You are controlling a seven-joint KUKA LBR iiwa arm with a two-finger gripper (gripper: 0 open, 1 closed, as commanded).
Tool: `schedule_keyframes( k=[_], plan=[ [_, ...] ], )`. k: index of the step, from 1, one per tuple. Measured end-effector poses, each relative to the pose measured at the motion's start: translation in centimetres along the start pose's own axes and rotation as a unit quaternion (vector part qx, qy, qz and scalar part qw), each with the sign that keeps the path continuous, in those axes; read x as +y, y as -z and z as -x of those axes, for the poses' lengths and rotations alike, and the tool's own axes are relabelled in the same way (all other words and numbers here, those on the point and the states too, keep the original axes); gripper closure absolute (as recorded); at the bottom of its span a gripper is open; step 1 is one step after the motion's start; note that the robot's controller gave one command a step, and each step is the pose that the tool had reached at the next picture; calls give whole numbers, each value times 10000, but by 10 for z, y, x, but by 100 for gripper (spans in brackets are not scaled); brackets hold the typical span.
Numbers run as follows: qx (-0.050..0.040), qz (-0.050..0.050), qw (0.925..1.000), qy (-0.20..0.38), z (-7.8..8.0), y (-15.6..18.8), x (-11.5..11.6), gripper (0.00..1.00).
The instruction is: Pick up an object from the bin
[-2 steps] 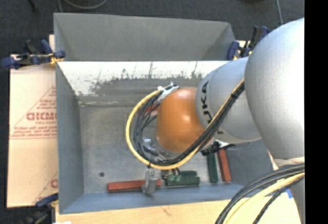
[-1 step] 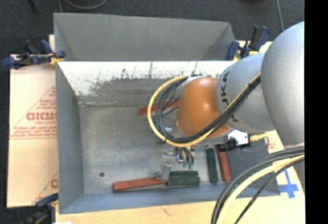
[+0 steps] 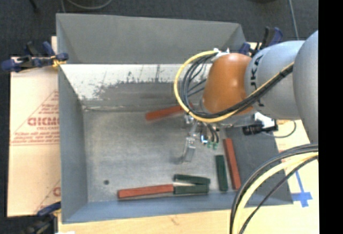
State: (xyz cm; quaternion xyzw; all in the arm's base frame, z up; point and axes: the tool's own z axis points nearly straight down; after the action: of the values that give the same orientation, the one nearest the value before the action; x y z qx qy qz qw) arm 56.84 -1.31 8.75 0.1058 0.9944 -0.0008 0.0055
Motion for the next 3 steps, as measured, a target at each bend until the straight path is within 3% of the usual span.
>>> schedule_keyframes(
  k=[1, 2, 3],
  plan=[
    [17, 7, 9948, -1015, 67, 13, -5, 0],
    [128, -31, 9998, 147, 75, -19, 47, 0],
    [26, 5, 9999, 128, 79, -16, 48, 100]
  ],
)
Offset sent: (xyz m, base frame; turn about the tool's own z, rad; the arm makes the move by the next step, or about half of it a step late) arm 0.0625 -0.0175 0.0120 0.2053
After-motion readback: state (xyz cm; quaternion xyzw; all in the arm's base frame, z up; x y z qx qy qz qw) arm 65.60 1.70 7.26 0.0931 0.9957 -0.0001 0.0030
